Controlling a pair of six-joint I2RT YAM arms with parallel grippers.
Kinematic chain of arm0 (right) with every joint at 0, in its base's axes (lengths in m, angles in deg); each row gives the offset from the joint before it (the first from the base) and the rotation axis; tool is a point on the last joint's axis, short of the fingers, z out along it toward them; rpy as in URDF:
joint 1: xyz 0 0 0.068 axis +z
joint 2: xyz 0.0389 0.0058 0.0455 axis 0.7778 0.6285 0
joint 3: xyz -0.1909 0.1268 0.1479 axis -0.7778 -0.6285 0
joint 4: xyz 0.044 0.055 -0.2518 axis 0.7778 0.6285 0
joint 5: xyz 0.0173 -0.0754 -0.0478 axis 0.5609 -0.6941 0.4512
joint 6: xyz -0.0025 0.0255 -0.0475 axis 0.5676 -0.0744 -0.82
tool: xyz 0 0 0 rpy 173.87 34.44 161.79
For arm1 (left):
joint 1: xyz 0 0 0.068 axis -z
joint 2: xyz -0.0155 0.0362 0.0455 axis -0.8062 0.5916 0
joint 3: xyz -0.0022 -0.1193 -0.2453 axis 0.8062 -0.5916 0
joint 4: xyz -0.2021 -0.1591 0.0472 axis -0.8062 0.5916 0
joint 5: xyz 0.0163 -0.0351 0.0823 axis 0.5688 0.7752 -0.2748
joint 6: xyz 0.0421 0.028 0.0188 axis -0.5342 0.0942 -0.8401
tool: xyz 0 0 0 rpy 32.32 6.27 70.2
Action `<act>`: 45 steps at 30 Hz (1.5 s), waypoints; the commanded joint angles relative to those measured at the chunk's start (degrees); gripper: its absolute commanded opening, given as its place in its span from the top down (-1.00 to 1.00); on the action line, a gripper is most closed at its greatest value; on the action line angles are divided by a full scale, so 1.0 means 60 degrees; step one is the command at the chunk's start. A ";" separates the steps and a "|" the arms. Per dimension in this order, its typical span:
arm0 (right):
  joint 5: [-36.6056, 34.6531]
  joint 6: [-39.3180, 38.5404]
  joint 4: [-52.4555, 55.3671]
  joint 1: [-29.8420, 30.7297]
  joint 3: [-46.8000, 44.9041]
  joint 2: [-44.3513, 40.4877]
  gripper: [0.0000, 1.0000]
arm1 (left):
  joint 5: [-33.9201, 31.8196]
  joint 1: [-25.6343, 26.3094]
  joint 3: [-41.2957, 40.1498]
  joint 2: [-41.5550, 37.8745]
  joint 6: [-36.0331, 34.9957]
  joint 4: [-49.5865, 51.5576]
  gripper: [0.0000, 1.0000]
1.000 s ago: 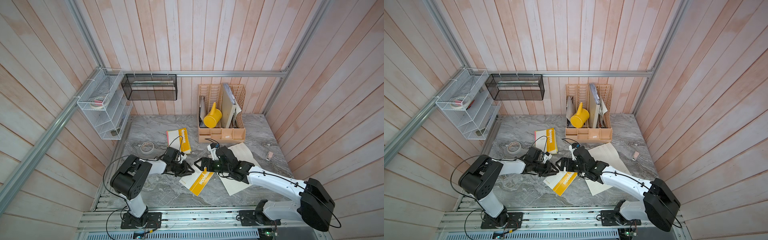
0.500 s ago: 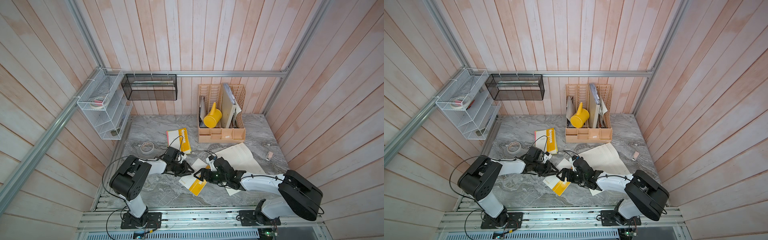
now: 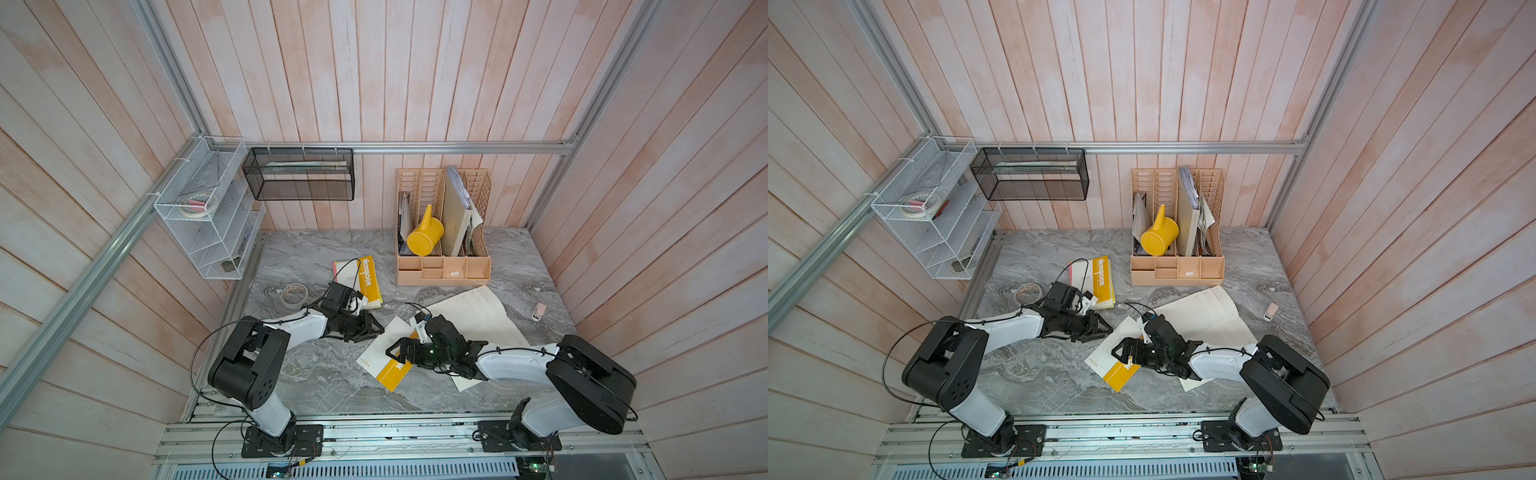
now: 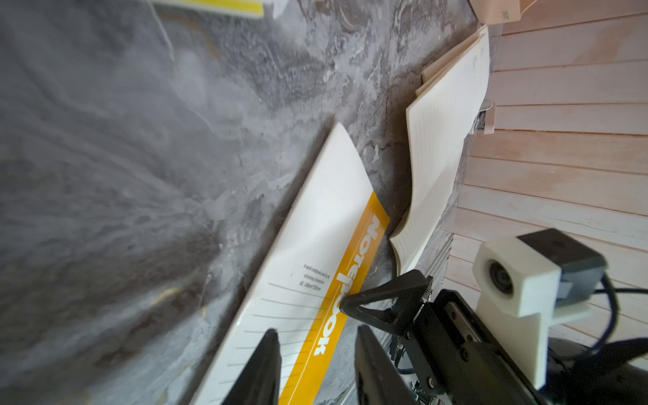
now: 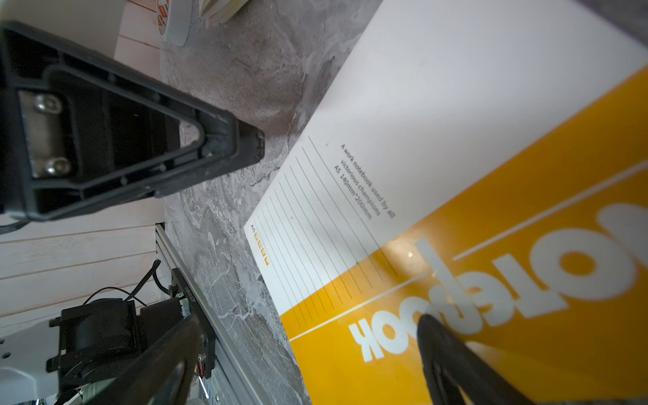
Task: Close the notebook
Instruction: Close the notebook at the center of the board, then pick up the notebook from the center of the board.
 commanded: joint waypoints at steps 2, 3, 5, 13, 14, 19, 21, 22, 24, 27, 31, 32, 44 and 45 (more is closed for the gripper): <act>0.0067 0.0095 0.0267 0.0042 -0.0238 0.0125 -0.97 | -0.0258 -0.0251 0.0292 0.0445 -0.0946 0.0743 0.23; 0.0066 0.0088 0.0279 0.0048 -0.0262 0.0110 -0.97 | -0.0227 -0.0279 0.0316 0.0553 -0.1080 0.0734 0.23; 0.0065 0.0095 0.0269 0.0043 -0.0291 0.0077 -0.97 | -0.0123 -0.0297 0.0325 0.0734 -0.1233 0.0609 0.23; 0.0086 0.0067 0.0267 0.0047 -0.0292 0.0077 -0.96 | 0.0073 -0.0312 0.0203 0.1200 -0.1633 -0.0014 0.22; 0.0104 0.0066 0.0267 0.0044 -0.0280 0.0088 -0.96 | 0.0065 -0.0323 0.0180 0.1234 -0.1653 -0.0050 0.22; 0.0115 0.0037 0.0208 0.0042 -0.0226 0.0193 -0.96 | 0.0276 -0.0325 -0.0075 0.1461 -0.1965 -0.0345 0.21; 0.0168 0.0026 0.0138 0.0041 -0.0222 0.0286 -0.96 | 0.0352 -0.0315 -0.0246 0.1572 -0.2060 -0.0538 0.21; 0.0204 0.0036 0.0043 0.0046 -0.0226 0.0339 -0.96 | 0.0493 -0.0316 -0.0338 0.1632 -0.2091 -0.0673 0.21; 0.0242 0.0051 -0.0033 0.0036 -0.0249 0.0401 -0.96 | 0.0697 -0.0318 -0.0521 0.1741 -0.2177 -0.0916 0.21; 0.0242 0.0051 -0.0105 0.0038 -0.0275 0.0530 -0.96 | 0.1152 -0.0369 -0.0785 0.1965 -0.2281 -0.1345 0.21; 0.0299 0.0066 -0.0313 0.0031 -0.0327 0.0727 -0.96 | 0.1897 -0.0457 -0.1096 0.2240 -0.2123 -0.1956 0.21; 0.0301 0.0066 -0.0397 0.0034 -0.0346 0.0769 -0.97 | 0.2057 -0.0483 -0.1173 0.2257 -0.1994 -0.2179 0.21; 0.0351 0.0043 -0.0614 0.0013 -0.0323 0.1185 -0.96 | 0.2021 -0.0601 -0.1048 0.1562 -0.1485 -0.1842 0.28; 0.0295 -0.0017 -0.0456 0.0014 -0.0282 0.1154 -0.96 | 0.1951 -0.0670 -0.0967 0.1534 -0.1546 -0.1655 0.28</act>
